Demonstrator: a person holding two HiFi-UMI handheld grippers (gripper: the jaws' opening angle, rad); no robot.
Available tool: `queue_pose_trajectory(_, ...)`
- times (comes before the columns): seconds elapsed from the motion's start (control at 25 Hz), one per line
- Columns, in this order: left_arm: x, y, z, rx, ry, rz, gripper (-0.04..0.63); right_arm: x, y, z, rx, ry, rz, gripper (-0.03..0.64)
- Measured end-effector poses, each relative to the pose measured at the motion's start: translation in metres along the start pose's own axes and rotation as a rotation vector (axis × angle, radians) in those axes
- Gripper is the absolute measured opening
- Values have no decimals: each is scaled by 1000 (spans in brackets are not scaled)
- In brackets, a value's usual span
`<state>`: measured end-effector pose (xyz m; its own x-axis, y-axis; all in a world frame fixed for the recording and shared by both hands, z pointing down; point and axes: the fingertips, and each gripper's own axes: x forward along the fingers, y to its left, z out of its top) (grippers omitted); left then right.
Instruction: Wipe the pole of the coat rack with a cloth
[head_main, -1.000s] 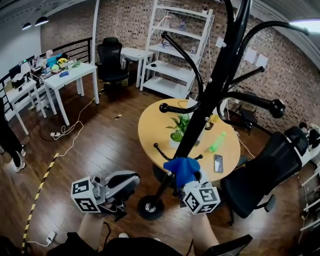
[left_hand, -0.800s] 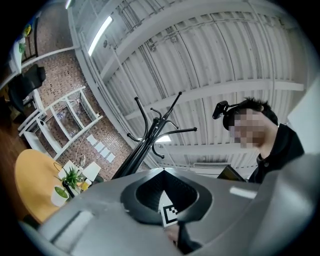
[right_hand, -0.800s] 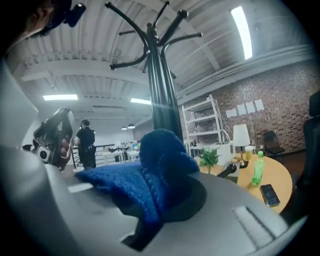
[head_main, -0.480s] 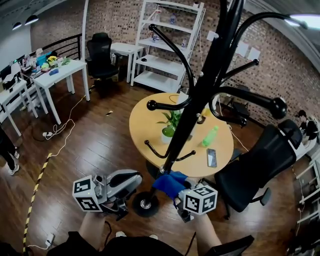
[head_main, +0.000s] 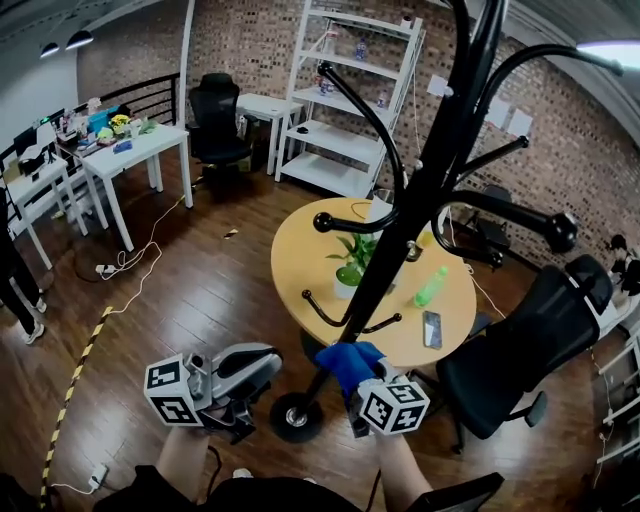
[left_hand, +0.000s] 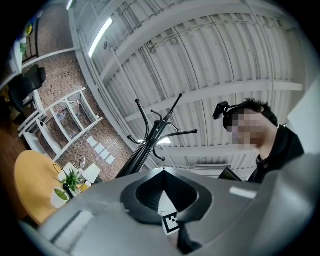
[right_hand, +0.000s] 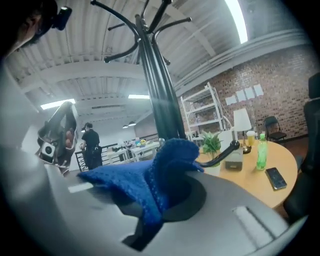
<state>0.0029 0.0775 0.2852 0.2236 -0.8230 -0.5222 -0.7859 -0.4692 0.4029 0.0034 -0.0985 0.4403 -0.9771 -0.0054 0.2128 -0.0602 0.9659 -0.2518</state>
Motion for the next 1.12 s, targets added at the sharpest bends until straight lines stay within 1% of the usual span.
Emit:
queue_pose_trajectory(0.16, -4, -5, 8, 14, -7, 0, 0, -7, 12, 53, -94, -181, -29, 23)
queue_pose_trajectory(0.36, -10, -10, 16, 42, -11, 8, 0, -33, 38, 150, -175, -456, 20, 23)
queue_pose_trajectory(0.52, -12, -14, 24, 67, -18, 1, 0, -54, 60, 233, -278, -610, 42, 23)
queue_pose_trajectory(0.68, -11, -16, 31, 81, -29, -8, 0, -80, 92, 312, -440, -743, 31, 23)
queue_pose_trajectory(0.72, -11, -17, 32, 86, -32, -12, 0, -90, 101, 326, -464, -775, 37, 23)
queue_pose_trajectory(0.8, -10, -18, 34, 96, -35, -18, 0, -115, 117, 344, -485, -846, 49, 23)
queue_pose_trajectory(0.88, -10, -20, 36, 107, -35, -20, 0, -146, 138, 351, -512, -930, 63, 23)
queue_pose_trajectory(1.0, -7, -23, 38, 120, -33, -28, 0, -191, 174, 355, -553, -1059, 130, 23)
queue_pose_trajectory(1.12, -4, -28, 39, 132, -33, -38, 0, -215, 192, 356, -582, -1114, 161, 23)
